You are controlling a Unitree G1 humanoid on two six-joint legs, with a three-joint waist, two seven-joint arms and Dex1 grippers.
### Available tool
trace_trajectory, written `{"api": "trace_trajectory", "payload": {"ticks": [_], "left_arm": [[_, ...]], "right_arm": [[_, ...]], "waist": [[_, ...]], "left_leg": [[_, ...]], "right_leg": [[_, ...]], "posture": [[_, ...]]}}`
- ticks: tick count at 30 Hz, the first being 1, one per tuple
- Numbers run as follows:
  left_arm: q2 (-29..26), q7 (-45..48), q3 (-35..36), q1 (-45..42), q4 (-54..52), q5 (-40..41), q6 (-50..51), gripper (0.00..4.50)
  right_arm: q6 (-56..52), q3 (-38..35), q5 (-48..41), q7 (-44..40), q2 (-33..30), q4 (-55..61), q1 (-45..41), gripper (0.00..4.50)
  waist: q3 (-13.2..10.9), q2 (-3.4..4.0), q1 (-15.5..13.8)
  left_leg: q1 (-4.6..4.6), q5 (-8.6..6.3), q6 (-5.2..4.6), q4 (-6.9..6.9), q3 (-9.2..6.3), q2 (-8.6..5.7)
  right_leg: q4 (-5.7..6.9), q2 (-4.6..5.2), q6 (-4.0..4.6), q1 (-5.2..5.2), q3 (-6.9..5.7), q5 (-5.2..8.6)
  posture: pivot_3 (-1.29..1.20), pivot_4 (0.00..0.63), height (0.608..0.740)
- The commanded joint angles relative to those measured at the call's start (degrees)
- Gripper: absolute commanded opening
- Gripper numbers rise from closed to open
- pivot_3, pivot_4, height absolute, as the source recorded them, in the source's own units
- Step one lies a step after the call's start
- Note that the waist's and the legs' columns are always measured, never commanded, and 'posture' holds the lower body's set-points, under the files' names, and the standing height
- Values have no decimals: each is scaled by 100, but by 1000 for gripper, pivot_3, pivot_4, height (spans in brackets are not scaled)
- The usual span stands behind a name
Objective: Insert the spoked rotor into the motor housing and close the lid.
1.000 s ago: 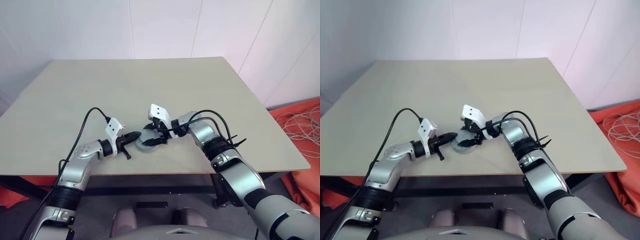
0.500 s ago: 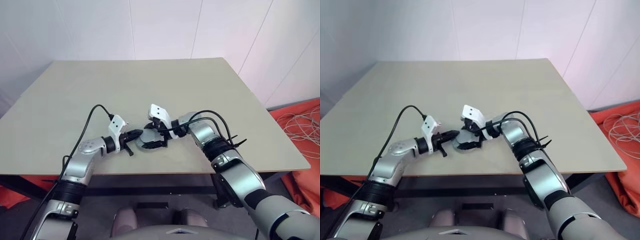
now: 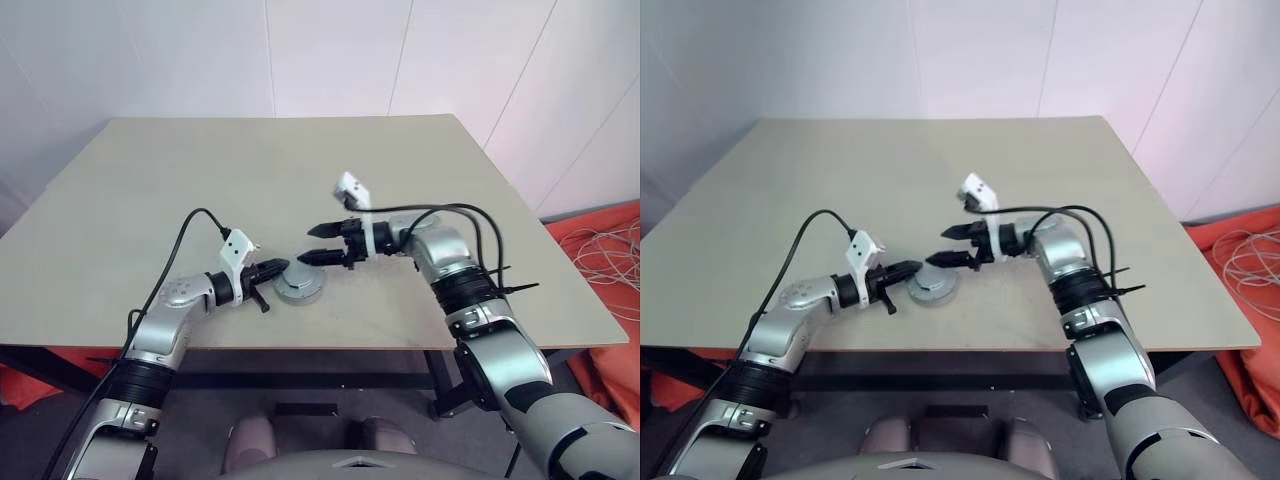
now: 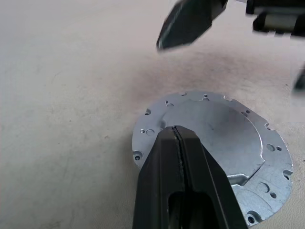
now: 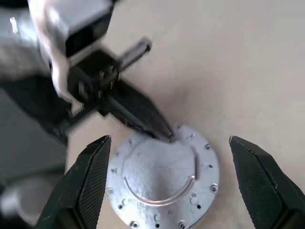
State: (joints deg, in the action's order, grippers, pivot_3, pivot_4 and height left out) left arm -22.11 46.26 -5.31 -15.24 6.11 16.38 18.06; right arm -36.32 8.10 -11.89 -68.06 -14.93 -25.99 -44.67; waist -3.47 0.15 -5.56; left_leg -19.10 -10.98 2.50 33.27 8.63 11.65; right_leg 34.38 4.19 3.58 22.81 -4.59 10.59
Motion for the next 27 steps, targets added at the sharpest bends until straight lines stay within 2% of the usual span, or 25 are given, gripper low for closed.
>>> {"api": "trace_trajectory", "payload": {"ticks": [1,4,7,10,16,23,27], "left_arm": [[-37,54,-94,2,-31,-70,77,0],[-43,81,-91,-34,-20,-72,67,0],[-59,106,-74,-21,-56,-51,67,0],[-61,126,-74,13,-92,-47,64,0],[-57,158,-77,65,-148,-21,68,0],[-55,166,-68,90,-176,-2,94,0],[-38,177,-67,70,-198,24,135,0]], "right_arm": [[-1119,-827,-439,1070,40,176,125,4480],[-2454,-1329,-465,2215,147,104,127,4480],[-4466,-1790,-1105,2176,-64,657,393,4480],[-5392,-2384,-1325,2503,-43,847,514,4480],[-5618,-2559,-2106,3039,71,844,850,4480],[-5618,-3381,-2343,4148,918,465,811,4480],[-5618,-3454,-2658,4437,1190,521,859,4480]], "waist": [[0,0,0],[0,1,4],[0,1,-23],[2,10,-49],[12,24,-55],[25,40,-35],[33,47,-20]], "left_leg": [[0,0,0,0,1,0],[1,1,1,-2,2,0],[0,1,2,-3,2,-2],[-8,1,1,-10,2,-4],[-3,1,3,-19,8,0],[-2,1,3,-32,10,2],[1,3,6,-46,10,1]], "right_leg": [[0,0,0,-1,0,0],[0,0,0,4,0,0],[-4,0,-1,4,-2,0],[-16,0,-5,7,-1,0],[-27,0,-7,7,-5,2],[-62,-1,-12,0,-9,0],[-67,-1,-13,-2,-9,0]], "posture": [[0,0,740],[0,0,740],[0,0,740],[0,0,740],[0,0,740],[0,0,740],[0,0,740]]}}
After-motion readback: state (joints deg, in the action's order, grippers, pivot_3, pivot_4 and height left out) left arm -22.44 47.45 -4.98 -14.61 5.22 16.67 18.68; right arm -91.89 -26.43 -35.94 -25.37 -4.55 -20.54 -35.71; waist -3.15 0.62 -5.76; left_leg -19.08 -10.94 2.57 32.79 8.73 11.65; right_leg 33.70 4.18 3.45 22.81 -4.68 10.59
